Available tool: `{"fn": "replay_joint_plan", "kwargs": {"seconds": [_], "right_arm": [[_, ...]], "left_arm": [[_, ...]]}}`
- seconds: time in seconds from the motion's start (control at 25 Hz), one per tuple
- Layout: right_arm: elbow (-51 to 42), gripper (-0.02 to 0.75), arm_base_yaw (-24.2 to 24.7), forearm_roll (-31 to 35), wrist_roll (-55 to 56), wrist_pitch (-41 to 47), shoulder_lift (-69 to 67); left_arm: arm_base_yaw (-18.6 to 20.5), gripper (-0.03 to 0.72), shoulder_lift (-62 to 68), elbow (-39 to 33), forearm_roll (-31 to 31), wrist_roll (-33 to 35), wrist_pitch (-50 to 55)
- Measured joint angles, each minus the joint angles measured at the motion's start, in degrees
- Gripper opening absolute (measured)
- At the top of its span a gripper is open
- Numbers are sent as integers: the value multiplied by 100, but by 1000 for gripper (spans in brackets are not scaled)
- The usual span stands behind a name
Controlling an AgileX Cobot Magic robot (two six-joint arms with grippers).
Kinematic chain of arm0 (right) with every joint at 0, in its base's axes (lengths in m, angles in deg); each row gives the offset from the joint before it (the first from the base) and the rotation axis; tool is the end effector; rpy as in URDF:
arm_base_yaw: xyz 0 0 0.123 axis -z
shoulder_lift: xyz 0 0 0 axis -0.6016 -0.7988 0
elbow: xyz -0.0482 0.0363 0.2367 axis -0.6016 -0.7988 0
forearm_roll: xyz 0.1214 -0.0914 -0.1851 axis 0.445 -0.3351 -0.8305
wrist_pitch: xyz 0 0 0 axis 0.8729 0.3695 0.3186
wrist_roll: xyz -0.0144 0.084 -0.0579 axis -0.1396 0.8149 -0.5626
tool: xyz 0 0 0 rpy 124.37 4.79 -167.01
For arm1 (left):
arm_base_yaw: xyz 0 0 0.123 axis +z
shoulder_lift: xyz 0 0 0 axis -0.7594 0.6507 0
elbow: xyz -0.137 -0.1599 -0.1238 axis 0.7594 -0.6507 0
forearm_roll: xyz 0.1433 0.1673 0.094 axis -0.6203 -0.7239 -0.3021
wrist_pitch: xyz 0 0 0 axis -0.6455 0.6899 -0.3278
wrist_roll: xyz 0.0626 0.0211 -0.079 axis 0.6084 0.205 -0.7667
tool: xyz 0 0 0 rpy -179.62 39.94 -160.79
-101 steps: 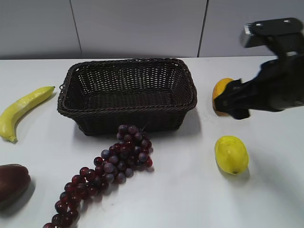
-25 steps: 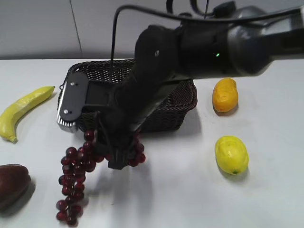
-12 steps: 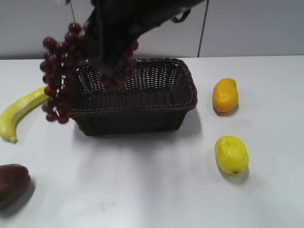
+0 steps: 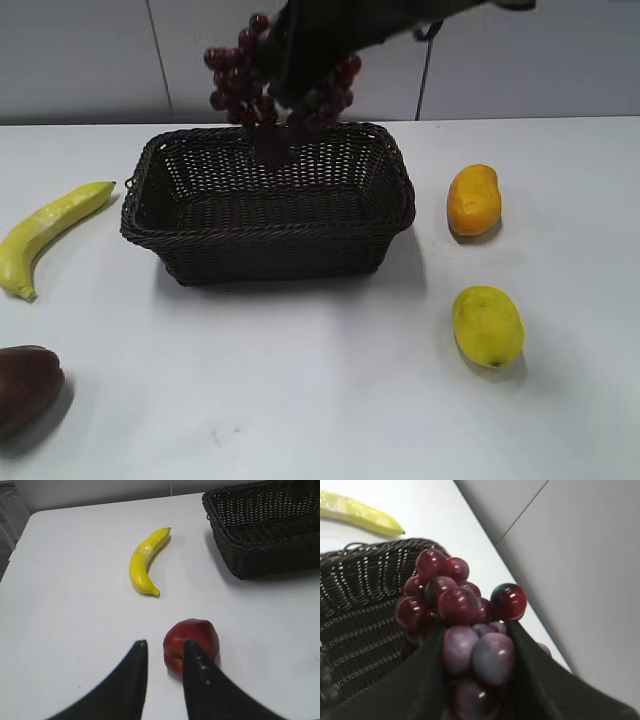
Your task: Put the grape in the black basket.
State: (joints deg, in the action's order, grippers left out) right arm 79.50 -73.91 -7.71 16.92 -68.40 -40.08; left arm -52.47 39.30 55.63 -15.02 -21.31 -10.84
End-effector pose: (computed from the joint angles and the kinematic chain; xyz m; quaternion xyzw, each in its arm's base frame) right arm 0.3372 0.2678 0.2464 -0.4967 0.7043 0.0794 0.5009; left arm 0.0337 -0.0098 0.2644 0.0919 0.8520 -0.0180 0.5151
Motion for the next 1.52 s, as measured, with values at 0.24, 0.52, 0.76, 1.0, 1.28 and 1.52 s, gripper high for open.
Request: {"fn": "replay_joint_plan", "kwargs": {"seconds": [0.24, 0.52, 0.76, 1.0, 1.28, 1.52], "right_arm": [[0, 257, 0, 91, 8, -4, -894], [0, 356, 0, 574, 59, -35, -1276], [4, 617, 0, 631, 59, -126, -1146], [4, 617, 0, 655, 67, 167, -498], [4, 585, 0, 223, 1233, 1788, 482], [4, 584, 0, -1442, 3279, 3520, 1150]], "left_arm": [[0, 229, 0, 0, 0, 0, 0], [0, 229, 0, 0, 0, 0, 0], [0, 229, 0, 0, 0, 0, 0], [0, 229, 0, 0, 0, 0, 0], [0, 229, 0, 0, 0, 0, 0], [0, 229, 0, 0, 0, 0, 0]]}}
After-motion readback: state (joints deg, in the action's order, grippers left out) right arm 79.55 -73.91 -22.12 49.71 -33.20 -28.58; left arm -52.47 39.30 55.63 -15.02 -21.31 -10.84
